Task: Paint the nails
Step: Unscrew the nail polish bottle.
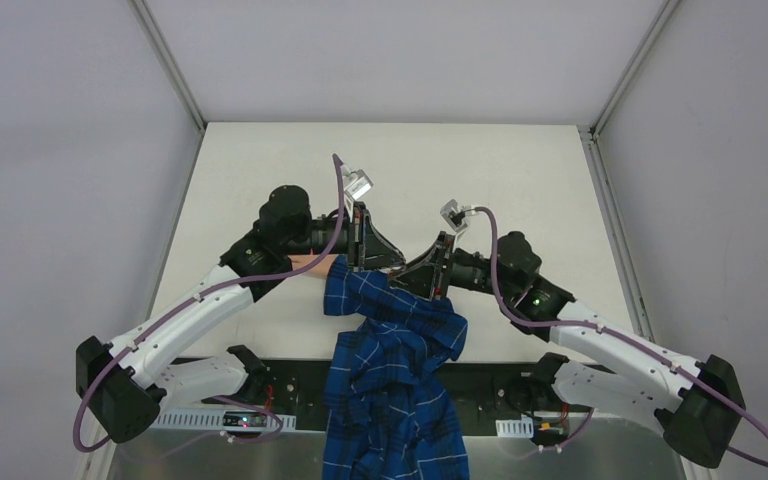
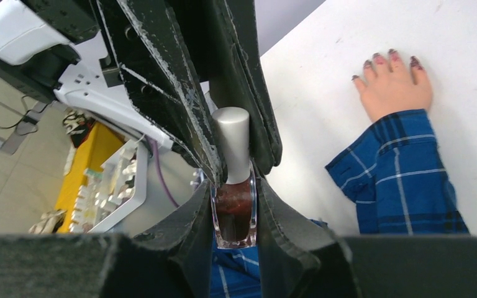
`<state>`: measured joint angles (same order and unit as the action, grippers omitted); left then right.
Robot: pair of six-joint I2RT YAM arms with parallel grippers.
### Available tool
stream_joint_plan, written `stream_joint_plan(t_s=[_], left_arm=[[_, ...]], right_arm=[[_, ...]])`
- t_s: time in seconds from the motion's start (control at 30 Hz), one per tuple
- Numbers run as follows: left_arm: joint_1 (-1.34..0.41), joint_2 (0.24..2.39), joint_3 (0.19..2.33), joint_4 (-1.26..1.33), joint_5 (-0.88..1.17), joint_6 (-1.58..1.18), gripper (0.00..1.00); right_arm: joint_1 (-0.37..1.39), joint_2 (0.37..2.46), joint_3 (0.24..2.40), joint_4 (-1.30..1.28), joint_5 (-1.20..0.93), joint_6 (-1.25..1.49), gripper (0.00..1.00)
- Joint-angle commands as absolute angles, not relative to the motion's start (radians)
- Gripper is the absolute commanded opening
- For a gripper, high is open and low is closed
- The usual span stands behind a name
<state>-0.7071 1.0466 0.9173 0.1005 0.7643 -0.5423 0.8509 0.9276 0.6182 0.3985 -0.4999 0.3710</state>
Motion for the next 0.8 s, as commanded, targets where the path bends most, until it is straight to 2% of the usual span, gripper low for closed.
stream_joint_plan(t_s=[0.0,0.37,0.77], left_arm=[[-0.724,1.028,0.913,0.165,0.775,-0.544,0.00],[-0.724,1.043,0.884,0.151,0.651,-0.581,0.00],[-0.719,1.059,0.898,0.009,0.471,-0.580,0.00]], right_arm=[[0.856,0.913,0.648,0.366,-0.255,0.334,0.00],[0.907,0.953,0.684,0.330,0.141,0.254,0.00],[0.979,1.131,0.778,0.403,0.540,0.129,0.00]])
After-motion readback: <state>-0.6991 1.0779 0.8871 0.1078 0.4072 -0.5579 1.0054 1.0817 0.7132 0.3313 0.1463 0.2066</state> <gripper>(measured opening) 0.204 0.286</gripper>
